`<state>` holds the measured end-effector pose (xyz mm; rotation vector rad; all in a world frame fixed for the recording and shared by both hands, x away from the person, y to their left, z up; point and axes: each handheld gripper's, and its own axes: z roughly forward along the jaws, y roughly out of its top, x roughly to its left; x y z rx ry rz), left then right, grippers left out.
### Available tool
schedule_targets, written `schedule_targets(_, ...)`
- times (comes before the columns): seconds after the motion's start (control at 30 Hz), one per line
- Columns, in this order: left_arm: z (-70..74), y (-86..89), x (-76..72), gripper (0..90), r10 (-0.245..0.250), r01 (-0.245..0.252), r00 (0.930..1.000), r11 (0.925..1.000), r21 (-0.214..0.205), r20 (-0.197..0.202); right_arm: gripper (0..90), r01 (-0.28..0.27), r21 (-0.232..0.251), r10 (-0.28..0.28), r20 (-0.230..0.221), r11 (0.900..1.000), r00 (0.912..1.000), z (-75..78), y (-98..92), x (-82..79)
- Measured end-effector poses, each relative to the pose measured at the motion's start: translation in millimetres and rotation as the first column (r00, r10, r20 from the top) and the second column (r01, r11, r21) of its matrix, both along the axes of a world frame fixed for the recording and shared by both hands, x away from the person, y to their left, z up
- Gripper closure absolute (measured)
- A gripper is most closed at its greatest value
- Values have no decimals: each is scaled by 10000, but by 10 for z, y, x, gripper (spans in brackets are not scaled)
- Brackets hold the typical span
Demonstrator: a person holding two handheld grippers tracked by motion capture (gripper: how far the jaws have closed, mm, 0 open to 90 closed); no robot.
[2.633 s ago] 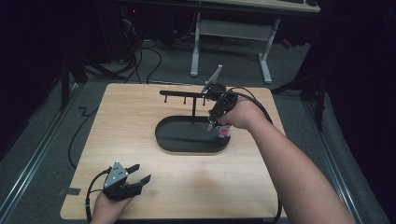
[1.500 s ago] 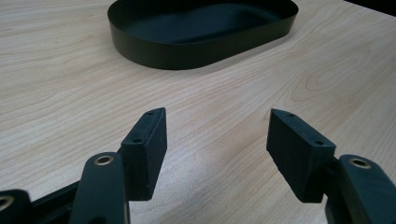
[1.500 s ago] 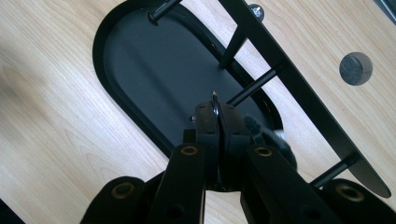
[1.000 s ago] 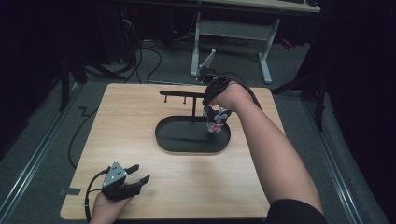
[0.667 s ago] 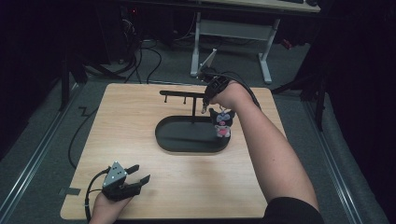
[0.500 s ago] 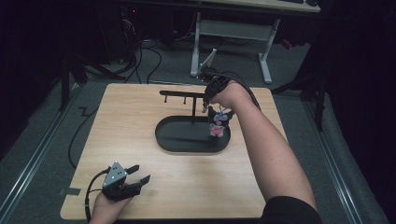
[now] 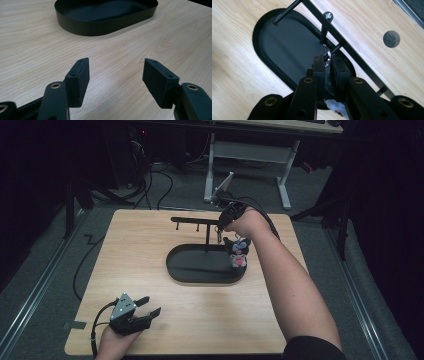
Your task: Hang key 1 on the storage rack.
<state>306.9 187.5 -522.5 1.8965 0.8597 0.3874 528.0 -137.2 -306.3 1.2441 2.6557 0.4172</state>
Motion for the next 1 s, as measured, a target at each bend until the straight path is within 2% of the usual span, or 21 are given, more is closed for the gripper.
schedule_targets(0.13,1,-23,14,388,-111,111,9999,9999,64,36,801,115,65,-116,131,9999,9998,34,-64,-102)
schedule_targets(0.23,-3,-44,21,387,-217,217,9998,9997,144,25,769,299,284,-304,167,9991,9994,52,-119,-204)
schedule_targets(0.43,-4,-77,12,386,-317,316,9995,9993,200,31,684,324,472,-346,468,9984,9983,13,-238,-417)
schedule_targets(0.53,-8,-94,5,385,-371,371,9993,9991,220,-4,642,556,781,-608,648,9954,9960,-19,-311,-535)
schedule_targets(0.6,-11,-100,3,385,-439,440,9990,9986,291,-39,605,399,1008,-493,927,9941,9945,-53,-379,-613)
schedule_targets(0.67,-23,-106,1,385,-433,433,9991,9987,256,-32,562,396,1203,-539,1178,9920,9916,-89,-441,-719)
schedule_targets(0.8,-44,-78,-2,385,-397,400,9991,9990,205,-141,520,521,2076,-880,1675,9768,9819,-190,-586,-967)
schedule_targets(0.83,-48,-71,-3,385,-363,366,9992,9991,199,-162,510,442,2096,-860,1948,9768,9771,-229,-619,-1034)
schedule_targets(0.9,-49,-58,-7,385,-326,329,9993,9993,185,-167,485,353,2308,-852,2100,9724,9740,-321,-680,-1164)
schedule_targets(1.0,-38,-55,-6,384,-277,279,9995,9995,132,-146,462,357,2445,-995,2540,9690,9621,-487,-773,-1349)
